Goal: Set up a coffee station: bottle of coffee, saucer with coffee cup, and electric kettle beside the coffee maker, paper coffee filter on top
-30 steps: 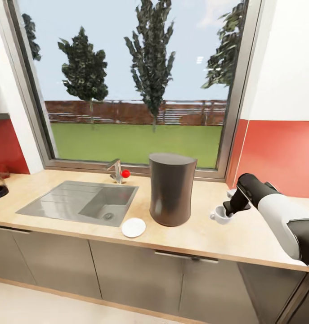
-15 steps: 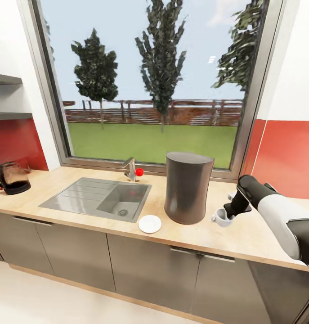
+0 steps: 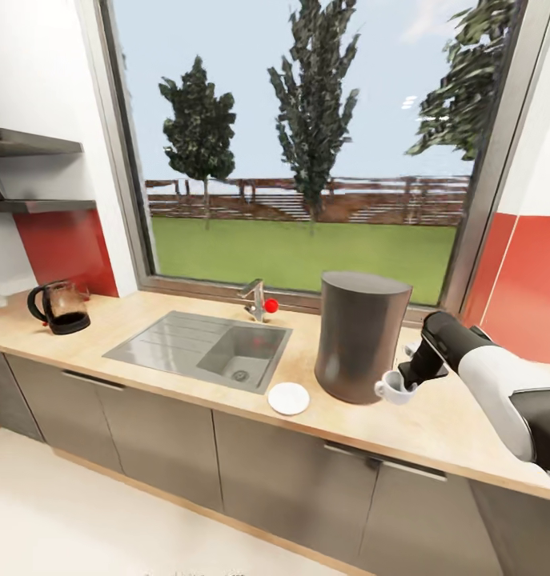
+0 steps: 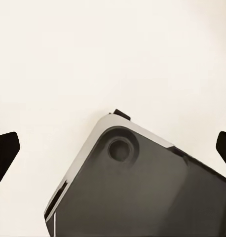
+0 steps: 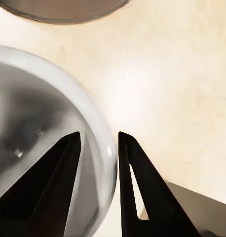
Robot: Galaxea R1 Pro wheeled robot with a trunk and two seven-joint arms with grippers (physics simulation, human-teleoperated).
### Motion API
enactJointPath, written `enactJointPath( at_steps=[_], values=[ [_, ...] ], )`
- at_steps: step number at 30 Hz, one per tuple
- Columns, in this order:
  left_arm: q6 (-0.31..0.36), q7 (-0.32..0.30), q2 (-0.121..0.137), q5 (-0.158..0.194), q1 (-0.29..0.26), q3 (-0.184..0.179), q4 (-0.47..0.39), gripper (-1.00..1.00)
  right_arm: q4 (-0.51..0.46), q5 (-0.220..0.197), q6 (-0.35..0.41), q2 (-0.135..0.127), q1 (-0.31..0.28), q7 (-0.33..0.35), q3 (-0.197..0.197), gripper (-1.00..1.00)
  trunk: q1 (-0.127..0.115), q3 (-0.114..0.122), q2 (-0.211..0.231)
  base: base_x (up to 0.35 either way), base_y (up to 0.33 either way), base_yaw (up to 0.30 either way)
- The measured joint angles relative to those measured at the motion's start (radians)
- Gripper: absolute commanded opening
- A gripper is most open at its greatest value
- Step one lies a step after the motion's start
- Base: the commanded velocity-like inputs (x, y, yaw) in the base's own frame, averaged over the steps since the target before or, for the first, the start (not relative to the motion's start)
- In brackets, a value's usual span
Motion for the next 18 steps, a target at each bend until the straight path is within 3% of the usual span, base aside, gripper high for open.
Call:
enactJointPath(
  at_steps=[9, 18],
  values=[
    [-0.001, 0.0, 0.0, 0.0, 0.0, 0.0, 0.0, 1.0, 0.0, 0.0, 0.0, 0.001, 0.0, 0.001, 0.0, -1.0, 0.0, 0.0, 0.0, -0.04, 0.028, 0.293],
    [0.0, 0.0, 0.0, 0.0, 0.0, 0.0, 0.0, 1.0, 0.0, -0.002, 0.001, -0.001, 0.0, 0.0, -0.003, -1.0, 0.0, 0.0, 0.0, -0.148, 0.17, 0.251]
  ],
)
